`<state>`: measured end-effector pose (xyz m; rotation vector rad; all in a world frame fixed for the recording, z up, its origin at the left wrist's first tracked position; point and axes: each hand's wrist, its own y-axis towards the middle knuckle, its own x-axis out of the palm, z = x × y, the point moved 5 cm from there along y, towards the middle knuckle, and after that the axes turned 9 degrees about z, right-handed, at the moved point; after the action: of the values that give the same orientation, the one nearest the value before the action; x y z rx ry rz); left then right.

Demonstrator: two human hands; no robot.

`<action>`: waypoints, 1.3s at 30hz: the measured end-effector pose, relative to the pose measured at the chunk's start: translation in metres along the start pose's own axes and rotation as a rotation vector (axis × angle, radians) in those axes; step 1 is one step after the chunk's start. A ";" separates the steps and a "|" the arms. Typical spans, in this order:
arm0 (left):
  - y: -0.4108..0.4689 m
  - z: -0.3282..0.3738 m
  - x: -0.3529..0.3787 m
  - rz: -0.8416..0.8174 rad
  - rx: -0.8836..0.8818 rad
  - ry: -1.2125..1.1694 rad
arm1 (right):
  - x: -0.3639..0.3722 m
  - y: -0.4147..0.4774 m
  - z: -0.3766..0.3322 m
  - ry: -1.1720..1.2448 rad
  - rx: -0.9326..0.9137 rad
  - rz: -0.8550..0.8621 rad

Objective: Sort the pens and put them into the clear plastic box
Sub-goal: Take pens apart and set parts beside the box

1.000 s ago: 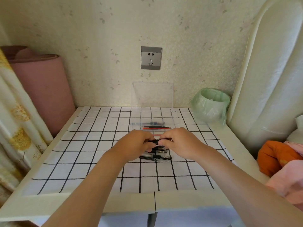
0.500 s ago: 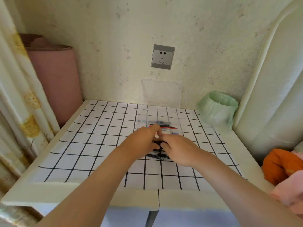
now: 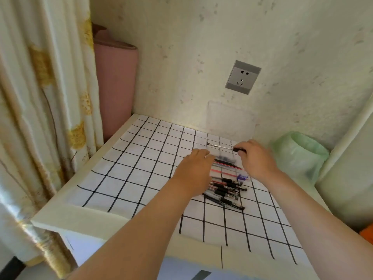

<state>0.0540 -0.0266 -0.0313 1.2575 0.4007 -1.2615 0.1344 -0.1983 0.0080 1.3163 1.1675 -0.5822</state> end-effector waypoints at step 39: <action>-0.004 0.008 -0.003 -0.244 -0.045 -0.042 | -0.007 -0.069 -0.030 0.303 0.069 -0.310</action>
<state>0.0465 -0.0314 -0.0283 1.1676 0.5615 -1.4740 0.0623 -0.1883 -0.0108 1.3224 1.6318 -0.6653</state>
